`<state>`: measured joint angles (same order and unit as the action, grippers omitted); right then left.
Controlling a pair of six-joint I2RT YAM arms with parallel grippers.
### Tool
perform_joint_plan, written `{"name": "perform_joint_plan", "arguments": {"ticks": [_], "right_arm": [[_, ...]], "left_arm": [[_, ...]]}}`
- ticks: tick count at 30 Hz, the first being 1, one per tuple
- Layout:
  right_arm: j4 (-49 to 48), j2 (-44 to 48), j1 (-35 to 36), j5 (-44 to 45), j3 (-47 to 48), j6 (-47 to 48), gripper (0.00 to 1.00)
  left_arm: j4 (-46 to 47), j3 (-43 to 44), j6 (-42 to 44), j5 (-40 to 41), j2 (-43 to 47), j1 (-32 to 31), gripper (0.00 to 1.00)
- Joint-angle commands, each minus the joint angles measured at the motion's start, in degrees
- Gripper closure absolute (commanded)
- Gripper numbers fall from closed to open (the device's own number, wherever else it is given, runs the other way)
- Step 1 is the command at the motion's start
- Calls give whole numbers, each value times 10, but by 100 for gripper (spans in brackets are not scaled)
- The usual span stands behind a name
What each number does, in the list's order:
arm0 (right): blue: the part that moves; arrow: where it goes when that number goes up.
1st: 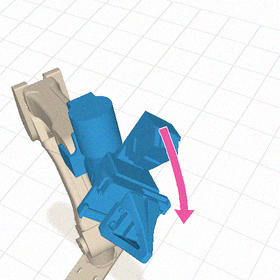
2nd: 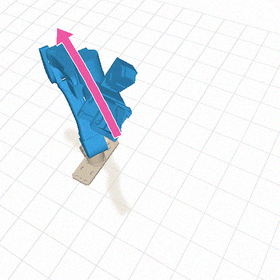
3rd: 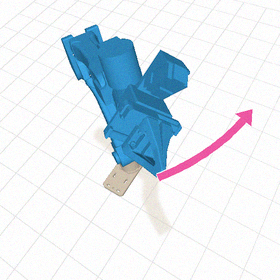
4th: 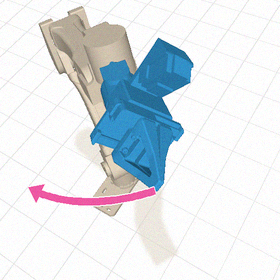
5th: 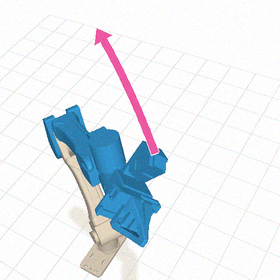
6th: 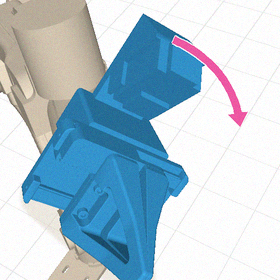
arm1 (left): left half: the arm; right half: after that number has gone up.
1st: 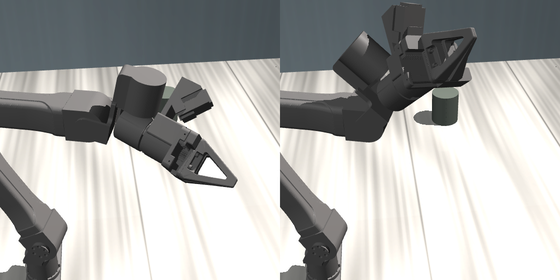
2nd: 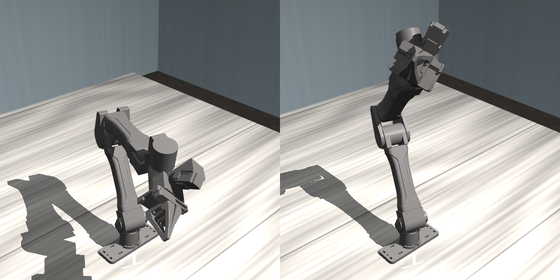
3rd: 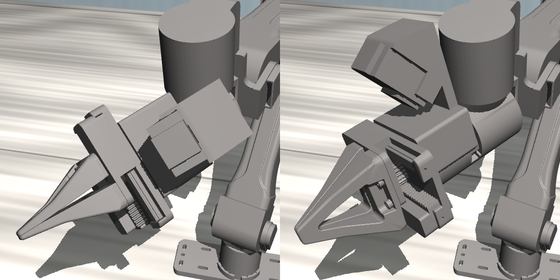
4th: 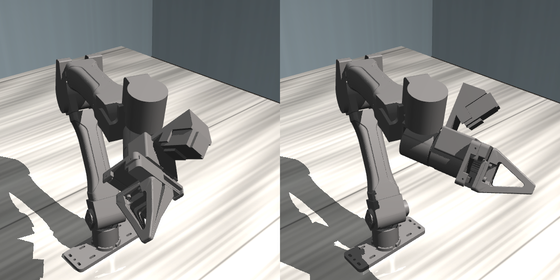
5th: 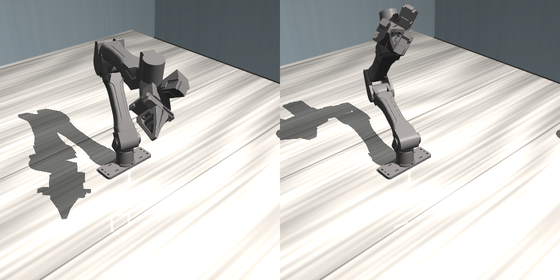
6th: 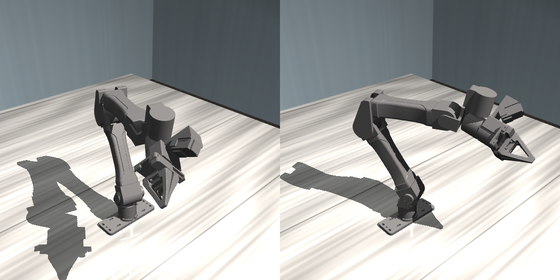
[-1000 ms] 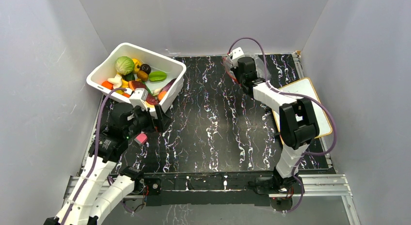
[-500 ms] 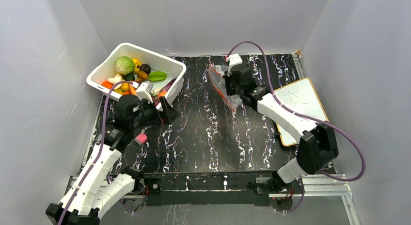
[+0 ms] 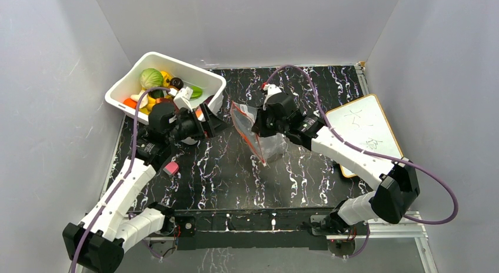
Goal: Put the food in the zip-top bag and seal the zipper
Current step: Open the zipper of the food storage bag.
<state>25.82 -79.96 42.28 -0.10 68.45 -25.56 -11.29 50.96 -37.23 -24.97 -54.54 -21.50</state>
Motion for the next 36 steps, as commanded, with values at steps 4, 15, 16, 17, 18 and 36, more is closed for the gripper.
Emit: {"name": "perform_joint_plan", "arguments": {"ticks": [4, 15, 16, 17, 18, 36], "right_arm": [[-35, 13, 43, 2, 26, -124, 100], [-94, 29, 64, 18, -8, -198, 100], [-94, 30, 65, 17, -9, -199, 100], [-96, 30, 65, 15, -10, -201, 100], [-99, 31, 66, 13, -13, -203, 100], [-44, 28, 77, 108, -11, -160, 92]], "left_arm": [[75, -15, -39, 1, -28, -13, 9], [43, -20, -11, 48, -54, -33, 22], [39, -21, -8, 54, -53, -34, 24], [36, -22, -4, 59, -53, -35, 26], [34, -21, 0, 62, -54, -35, 28], [14, -3, 6, 58, -74, -46, 100]]}}
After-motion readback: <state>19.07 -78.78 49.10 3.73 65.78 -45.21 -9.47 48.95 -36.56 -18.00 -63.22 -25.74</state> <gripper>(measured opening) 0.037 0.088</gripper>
